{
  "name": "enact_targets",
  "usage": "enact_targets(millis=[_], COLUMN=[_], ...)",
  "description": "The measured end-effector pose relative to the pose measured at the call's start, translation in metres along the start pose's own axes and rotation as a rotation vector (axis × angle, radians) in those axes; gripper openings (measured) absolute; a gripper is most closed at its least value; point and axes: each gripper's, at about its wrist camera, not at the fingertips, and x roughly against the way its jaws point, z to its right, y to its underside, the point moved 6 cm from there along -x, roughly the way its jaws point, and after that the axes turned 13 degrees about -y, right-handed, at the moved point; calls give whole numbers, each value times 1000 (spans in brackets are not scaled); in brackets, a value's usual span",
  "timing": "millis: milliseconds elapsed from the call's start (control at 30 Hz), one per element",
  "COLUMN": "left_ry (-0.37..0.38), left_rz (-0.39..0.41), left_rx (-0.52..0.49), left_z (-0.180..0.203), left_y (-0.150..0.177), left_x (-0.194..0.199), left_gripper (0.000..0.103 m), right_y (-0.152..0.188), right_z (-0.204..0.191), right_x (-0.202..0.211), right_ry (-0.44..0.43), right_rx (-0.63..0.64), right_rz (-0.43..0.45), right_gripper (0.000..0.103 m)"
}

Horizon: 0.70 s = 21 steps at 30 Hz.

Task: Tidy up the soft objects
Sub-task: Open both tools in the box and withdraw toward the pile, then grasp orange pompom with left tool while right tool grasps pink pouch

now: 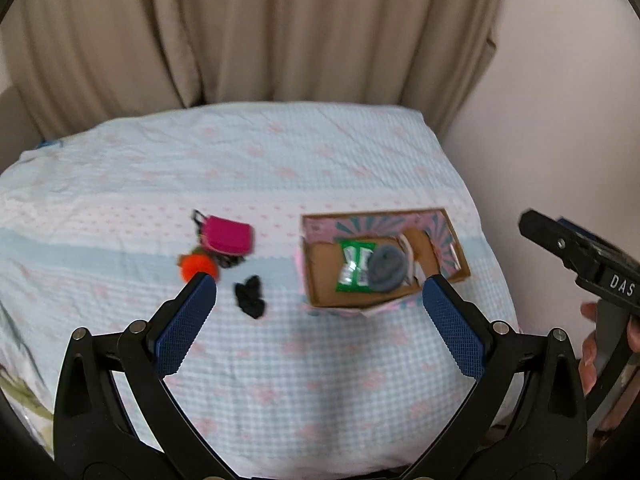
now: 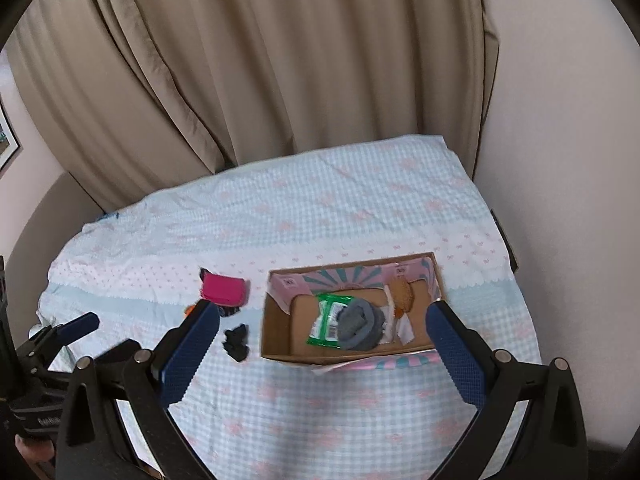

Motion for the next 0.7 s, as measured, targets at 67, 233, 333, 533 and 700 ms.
enact_targets(millis=[67,233,333,533,700], left_ry=[-4,-24,-18,-68,-20], left_rz=[21,82,90,59,17], left_rx=[19,57,87,84,102], left_z=[-17,-67,-96,-143,-168], left_y=[0,-1,-2,-5,-2], left_x=[9,25,24,-6,-43], left_gripper=[103,103,103,103,103], right_y=[3,7,6,0,-5], right_z=[-11,-46,-65,-111,-139], right_x=[4,9,3,-33,-75], right_ry=[-7,-42,-58,-111,-152], right_rx=[-1,8,26,80,141], right_rz=[20,68,90,113,101], right_gripper=[103,103,103,103,103])
